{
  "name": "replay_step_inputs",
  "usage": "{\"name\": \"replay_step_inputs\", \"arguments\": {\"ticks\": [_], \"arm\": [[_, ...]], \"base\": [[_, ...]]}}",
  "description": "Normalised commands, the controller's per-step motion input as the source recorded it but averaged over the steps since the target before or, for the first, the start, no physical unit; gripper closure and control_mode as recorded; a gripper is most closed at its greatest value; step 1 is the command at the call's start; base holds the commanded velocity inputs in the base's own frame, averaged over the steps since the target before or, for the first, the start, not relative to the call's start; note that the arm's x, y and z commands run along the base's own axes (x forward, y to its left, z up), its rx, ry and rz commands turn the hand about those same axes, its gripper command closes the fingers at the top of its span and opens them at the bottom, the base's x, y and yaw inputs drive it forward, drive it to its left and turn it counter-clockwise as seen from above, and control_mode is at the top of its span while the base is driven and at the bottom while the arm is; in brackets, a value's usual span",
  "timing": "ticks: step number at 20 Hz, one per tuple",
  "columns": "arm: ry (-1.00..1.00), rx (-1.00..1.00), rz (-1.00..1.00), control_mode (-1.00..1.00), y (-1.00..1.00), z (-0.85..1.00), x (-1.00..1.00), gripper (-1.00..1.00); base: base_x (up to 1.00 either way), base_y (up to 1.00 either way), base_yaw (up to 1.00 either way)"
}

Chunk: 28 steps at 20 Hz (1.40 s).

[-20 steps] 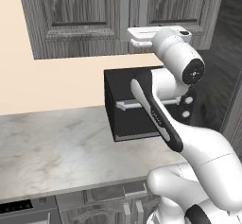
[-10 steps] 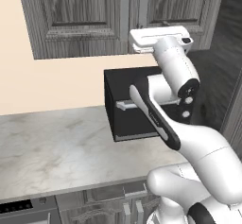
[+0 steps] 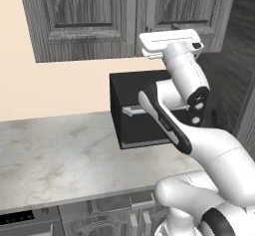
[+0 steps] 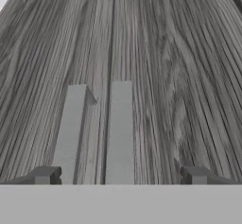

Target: Open the cabinet directly in front. Then move the liquor and the cup to the dining counter with the candle on it.

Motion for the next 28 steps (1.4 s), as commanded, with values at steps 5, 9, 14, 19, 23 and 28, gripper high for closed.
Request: {"name": "replay_step_inputs", "arguments": {"ticks": [5, 9, 14, 19, 23, 28], "arm": [[0.0, 0.0, 0.0, -1.0, 0.0, 0.01, 0.04, -1.0], [0.0, 0.0, 0.0, -1.0, 0.0, 0.0, 0.13, -1.0], [0.0, 0.0, 0.0, -1.0, 0.0, 0.0, 0.22, -1.0], [0.0, 0.0, 0.0, -1.0, 0.0, 0.0, 0.24, -1.0], [0.0, 0.0, 0.0, -1.0, 0.04, 0.0, 0.24, -1.0], [0.0, 0.0, 0.0, -1.0, 0.13, 0.0, 0.25, -1.0]], "base": [[0.0, 0.0, 0.0], [0.0, 0.0, 0.0], [0.0, 0.0, 0.0], [0.0, 0.0, 0.0], [0.0, 0.0, 0.0], [0.0, 0.0, 0.0]]}}
